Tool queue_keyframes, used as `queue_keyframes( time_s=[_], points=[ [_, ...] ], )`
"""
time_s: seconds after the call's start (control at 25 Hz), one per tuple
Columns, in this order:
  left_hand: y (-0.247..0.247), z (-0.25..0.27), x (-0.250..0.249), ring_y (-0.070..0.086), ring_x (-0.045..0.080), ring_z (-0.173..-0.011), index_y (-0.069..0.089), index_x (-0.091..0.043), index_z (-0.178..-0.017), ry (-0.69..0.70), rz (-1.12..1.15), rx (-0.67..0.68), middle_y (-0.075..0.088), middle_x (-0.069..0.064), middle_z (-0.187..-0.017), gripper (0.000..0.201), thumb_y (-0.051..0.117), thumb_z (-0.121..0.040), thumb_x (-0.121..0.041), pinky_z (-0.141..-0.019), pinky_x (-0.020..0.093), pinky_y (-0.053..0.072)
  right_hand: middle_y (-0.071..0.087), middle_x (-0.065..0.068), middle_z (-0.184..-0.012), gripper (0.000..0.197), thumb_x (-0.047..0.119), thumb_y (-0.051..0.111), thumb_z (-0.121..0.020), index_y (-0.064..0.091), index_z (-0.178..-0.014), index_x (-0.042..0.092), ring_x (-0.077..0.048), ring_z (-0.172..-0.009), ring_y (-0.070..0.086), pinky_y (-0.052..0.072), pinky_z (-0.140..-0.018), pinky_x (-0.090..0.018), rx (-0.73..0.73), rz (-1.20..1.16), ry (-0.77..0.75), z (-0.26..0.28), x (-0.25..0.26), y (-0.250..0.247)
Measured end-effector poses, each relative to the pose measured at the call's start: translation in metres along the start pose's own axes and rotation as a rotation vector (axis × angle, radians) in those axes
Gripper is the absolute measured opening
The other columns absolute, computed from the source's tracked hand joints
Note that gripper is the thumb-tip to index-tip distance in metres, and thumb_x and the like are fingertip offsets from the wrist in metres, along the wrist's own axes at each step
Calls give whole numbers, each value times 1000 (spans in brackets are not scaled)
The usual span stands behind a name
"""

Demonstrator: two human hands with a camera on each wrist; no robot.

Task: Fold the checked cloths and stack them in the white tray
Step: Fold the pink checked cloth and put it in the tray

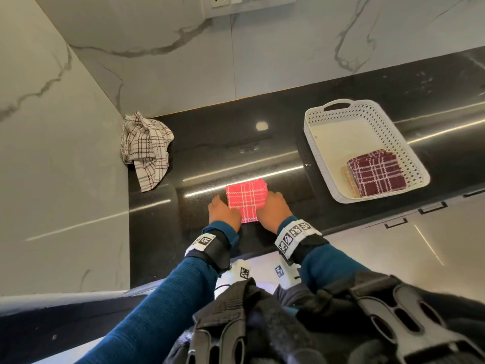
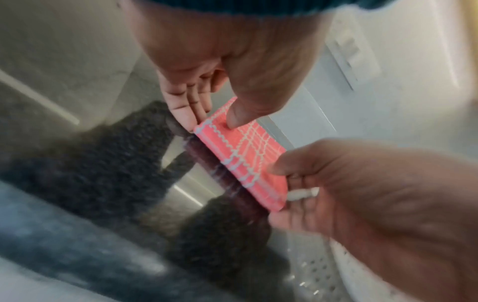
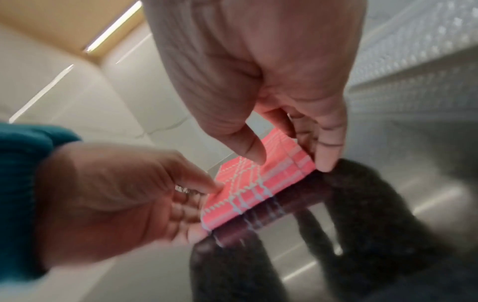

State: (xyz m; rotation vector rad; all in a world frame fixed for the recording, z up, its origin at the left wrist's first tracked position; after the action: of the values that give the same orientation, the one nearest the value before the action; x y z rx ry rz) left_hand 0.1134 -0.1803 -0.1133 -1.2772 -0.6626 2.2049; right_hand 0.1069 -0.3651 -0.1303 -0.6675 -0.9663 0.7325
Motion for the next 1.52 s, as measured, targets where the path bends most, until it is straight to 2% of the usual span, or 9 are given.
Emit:
queue_keyframes(
  time_s=[0.12,0.2,0.32,0.48,0.64,0.84,1.0,1.28,1.52],
  points=[
    [0,-1,12,65,35,-98,51,6,-126,-180,-11,93,64,18,-113,55,68,-86,-28,-74,33,48,60,-11,-89,19,19,62,-83,60,-95,4,-30,-82,64,48,-63,-35,58,-290,199,11,-11,-12],
    [7,2,17,64,28,-72,62,7,-108,-241,186,192,66,14,-89,48,69,-81,-32,-63,32,52,60,-12,-73,18,20,66,-83,62,-86,3,-27,-60,59,49,-52,-33,173,-470,279,19,-14,-17],
    [22,26,15,48,16,-50,60,-6,-104,-342,570,342,57,4,-64,26,64,-92,-28,-44,23,38,52,-9,-58,18,18,69,-87,62,-87,2,-20,-47,48,39,-46,-26,334,-653,328,32,-17,-24],
    [23,43,-29,69,21,-80,64,-11,-116,-211,717,475,76,7,-94,30,68,-91,-28,-68,32,52,73,-24,-98,31,16,72,-89,66,-112,-3,-30,-78,68,58,-78,-46,276,-875,121,40,-15,-74],
    [46,40,-133,73,25,-98,64,-10,-120,-27,678,557,75,11,-111,27,67,-93,-16,-77,37,60,76,-11,-100,25,15,74,-89,69,-112,6,-24,-86,74,60,-71,-35,86,-922,1,26,-51,-172],
    [108,8,-274,74,25,-95,67,-8,-114,219,354,485,75,10,-105,25,71,-90,-16,-87,43,59,76,-2,-100,24,24,76,-88,72,-110,16,-19,-91,74,60,-78,-38,-178,-725,-34,-34,-132,-295],
    [185,-30,-322,73,29,-92,69,-8,-96,145,194,425,74,15,-106,7,71,-89,-10,-83,46,61,73,-3,-96,20,14,72,-90,74,-110,11,-19,-88,69,52,-74,-33,-164,-489,-44,-95,-179,-344],
    [241,-68,-315,70,29,-89,71,-1,-104,79,-100,330,73,11,-100,26,69,-90,-23,-82,39,59,74,-15,-102,18,9,70,-86,77,-102,3,-30,-95,68,56,-86,-39,-31,-95,12,-164,-214,-325],
    [259,-71,-301,59,23,-70,65,-3,-92,58,-391,358,65,8,-87,23,65,-92,-26,-55,30,47,73,-20,-98,17,9,66,-87,74,-97,-3,-35,-91,69,57,-82,-41,111,57,80,-174,-233,-289]
  ],
)
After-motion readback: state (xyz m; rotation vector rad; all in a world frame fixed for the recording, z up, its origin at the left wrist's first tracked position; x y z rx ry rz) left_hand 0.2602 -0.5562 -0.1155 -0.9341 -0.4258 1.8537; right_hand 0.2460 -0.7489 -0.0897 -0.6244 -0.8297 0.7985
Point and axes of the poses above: each hand's wrist, its own z-axis away from the middle knuckle, its own y-axis out of the palm, x = y × z, the point moved 10 cm from there along -z, towards the middle knuckle
